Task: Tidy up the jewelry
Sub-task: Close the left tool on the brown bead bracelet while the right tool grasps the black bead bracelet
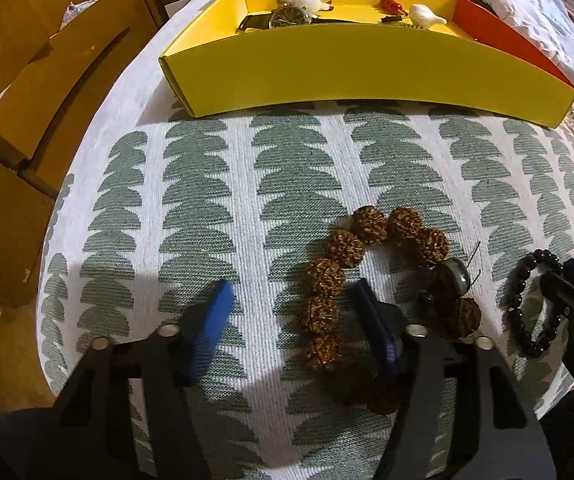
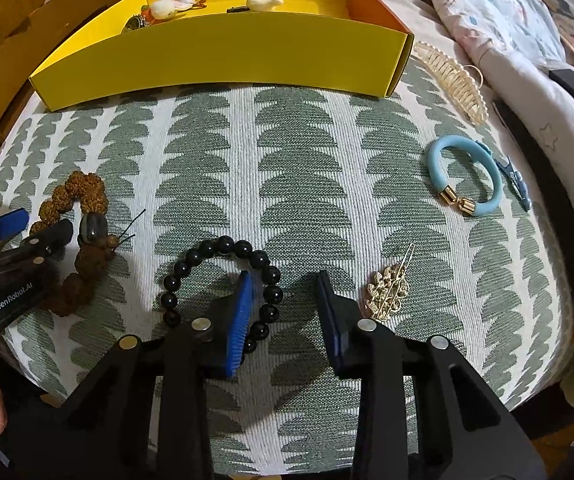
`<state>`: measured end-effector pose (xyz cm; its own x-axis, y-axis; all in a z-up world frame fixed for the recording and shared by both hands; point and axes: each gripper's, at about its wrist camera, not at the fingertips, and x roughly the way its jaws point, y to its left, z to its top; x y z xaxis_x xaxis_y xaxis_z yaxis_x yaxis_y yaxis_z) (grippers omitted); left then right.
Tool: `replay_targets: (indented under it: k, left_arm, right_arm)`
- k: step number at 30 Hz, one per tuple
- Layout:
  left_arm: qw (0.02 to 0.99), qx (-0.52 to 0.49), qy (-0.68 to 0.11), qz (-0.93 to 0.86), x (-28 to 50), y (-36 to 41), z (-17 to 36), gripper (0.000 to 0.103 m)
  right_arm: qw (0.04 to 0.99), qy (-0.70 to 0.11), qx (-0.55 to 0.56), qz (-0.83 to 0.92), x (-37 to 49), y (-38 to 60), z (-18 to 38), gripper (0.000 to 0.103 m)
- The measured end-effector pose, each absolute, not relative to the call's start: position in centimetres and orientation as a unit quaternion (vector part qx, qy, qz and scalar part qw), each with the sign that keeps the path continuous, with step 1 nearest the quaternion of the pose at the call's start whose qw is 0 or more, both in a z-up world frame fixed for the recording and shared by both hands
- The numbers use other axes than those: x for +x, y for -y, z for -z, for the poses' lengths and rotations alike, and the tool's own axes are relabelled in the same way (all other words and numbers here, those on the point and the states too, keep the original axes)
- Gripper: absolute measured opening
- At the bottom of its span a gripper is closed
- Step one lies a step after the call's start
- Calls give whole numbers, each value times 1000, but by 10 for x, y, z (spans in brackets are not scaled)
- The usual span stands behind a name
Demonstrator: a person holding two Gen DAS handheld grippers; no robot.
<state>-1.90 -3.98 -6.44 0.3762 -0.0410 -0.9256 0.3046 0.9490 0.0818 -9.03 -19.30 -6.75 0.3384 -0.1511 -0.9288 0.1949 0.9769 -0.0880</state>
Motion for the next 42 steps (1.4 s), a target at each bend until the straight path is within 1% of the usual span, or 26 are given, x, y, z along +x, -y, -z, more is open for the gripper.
replay_targets:
  k: [1,2,3,4,5,7,8,17,30,42]
  left_arm:
    - [820,117,-549,111,-20,40,64,46]
    - [820,116,-549,113,-20,41,62,42]
    - [820,115,-549,114,-18,40,61,35]
    - [820,112,-549,116,-18,40,61,25]
    - [819,109,-550,119,-19,40,60,22]
    - [819,105,-551,122,-20,39,60,21]
    - [818,102,-552,123,-19,38,60,21]
    - [813,65,-562,142,-13,28,50,20]
    - [830,36,-531,166,-13,19,12,20]
    - [840,19,-506,196,-10,24,-27,20]
  right_arm:
    - [818,-565,18,106,-91,193,67,27]
    - [819,-564,18,106,-91,193,67,24]
    - [819,-564,18,105,-91,193,67,21]
    - [818,-565,15,104,-91,192,67,20]
    - [819,-564,14,105,-91,191,67,18]
    - [818,-565,11,104,-90,191,68,15]
    - [819,-564,12,104,-91,191,67,12]
    - [827,-553,45,87,-93,194,56,11]
    - [847,-523,73,58,-97,192,21,10]
    - [864,-496,78,38,-91,185,-11,10]
